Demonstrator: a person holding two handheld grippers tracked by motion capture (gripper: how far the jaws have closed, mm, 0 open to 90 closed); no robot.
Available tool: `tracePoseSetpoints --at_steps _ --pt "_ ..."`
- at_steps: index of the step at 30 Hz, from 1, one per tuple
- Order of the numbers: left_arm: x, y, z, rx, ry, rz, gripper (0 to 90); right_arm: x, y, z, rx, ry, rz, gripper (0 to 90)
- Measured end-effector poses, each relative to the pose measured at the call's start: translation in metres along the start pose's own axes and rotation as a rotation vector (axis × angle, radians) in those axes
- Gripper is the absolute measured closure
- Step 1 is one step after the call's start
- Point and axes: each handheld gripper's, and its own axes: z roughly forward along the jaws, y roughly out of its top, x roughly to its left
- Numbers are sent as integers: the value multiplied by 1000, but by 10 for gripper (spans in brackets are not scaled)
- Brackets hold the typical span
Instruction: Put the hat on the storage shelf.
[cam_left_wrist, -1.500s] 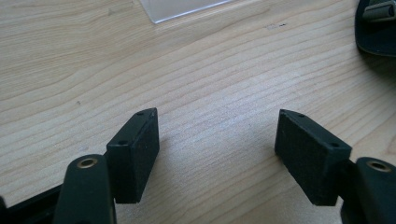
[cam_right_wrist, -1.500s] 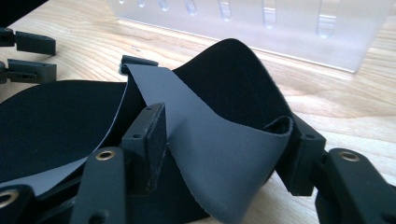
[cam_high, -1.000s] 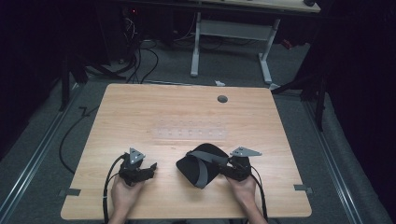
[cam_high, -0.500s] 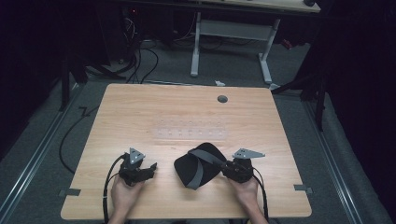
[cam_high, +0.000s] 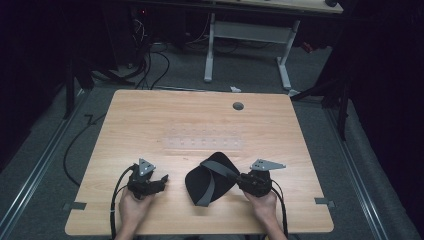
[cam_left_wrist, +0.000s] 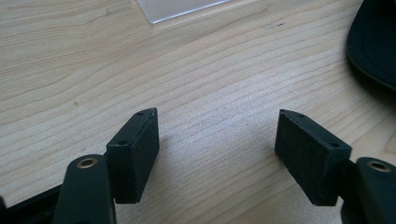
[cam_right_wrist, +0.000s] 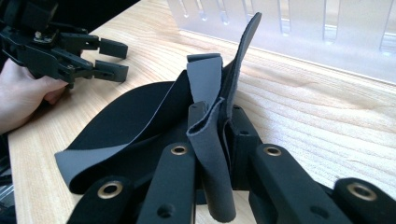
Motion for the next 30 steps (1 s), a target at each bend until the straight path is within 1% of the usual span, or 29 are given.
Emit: tracePoseSetpoints --at_steps 6,9,12,17,24,27,30 --pt "0 0 0 0 1 0 309 3 0 -7 -9 2 6 831" --pt "0 0 0 2 0 -1 307 2 1 -11 -20 7 21 832" --pt "-1 -1 0 8 -4 4 271 2 1 -16 -20 7 38 832" --pt "-1 -1 0 10 -3 7 266 3 1 -23 -25 6 47 832" --pt "0 -1 -1 10 -11 10 267 3 -1 -28 -8 0 93 832" --pt "0 -1 -1 12 -13 13 268 4 -1 -31 -10 1 85 832" --pt "-1 -1 -1 16 -16 16 268 7 1 -35 -26 8 82 832"
